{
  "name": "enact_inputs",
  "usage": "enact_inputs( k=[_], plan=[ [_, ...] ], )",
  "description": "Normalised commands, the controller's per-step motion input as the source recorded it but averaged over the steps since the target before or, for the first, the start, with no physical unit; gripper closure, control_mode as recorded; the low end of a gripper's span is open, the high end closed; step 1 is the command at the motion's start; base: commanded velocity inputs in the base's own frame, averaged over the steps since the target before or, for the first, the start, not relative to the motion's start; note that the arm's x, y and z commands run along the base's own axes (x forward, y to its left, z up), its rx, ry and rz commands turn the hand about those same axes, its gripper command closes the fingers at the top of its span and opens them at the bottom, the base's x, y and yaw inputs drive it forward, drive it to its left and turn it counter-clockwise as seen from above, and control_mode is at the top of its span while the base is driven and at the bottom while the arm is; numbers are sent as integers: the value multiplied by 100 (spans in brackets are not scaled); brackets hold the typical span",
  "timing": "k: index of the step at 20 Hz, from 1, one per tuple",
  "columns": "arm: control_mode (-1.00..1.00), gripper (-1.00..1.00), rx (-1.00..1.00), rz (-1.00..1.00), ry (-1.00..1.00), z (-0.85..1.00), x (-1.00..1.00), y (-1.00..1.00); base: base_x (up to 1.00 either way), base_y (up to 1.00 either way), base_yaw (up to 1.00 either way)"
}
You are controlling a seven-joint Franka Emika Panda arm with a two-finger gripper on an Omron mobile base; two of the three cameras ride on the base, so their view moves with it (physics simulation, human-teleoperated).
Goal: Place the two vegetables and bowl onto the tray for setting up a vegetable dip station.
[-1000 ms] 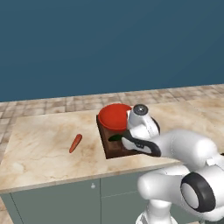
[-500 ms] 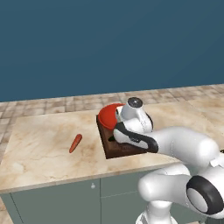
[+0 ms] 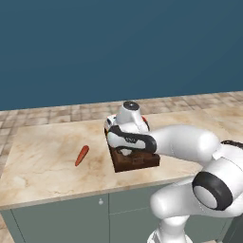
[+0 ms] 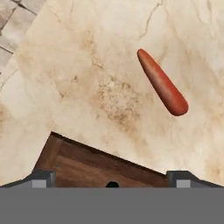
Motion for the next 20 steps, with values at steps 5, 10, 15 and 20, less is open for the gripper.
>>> enact_inputs(
  k=[5,10,15,20],
  plan=[
    [-100,-100,-6,21,3,-16,18,75,0,0,0],
    [-100,-100,-8,23,2,-4,23,66,0,0,0],
    [-100,-100,-5,20,-1,-14,32,46,0,0,0],
    [-100,-100,-6,14,-1,-26,19,28,0,0,0]
  ],
)
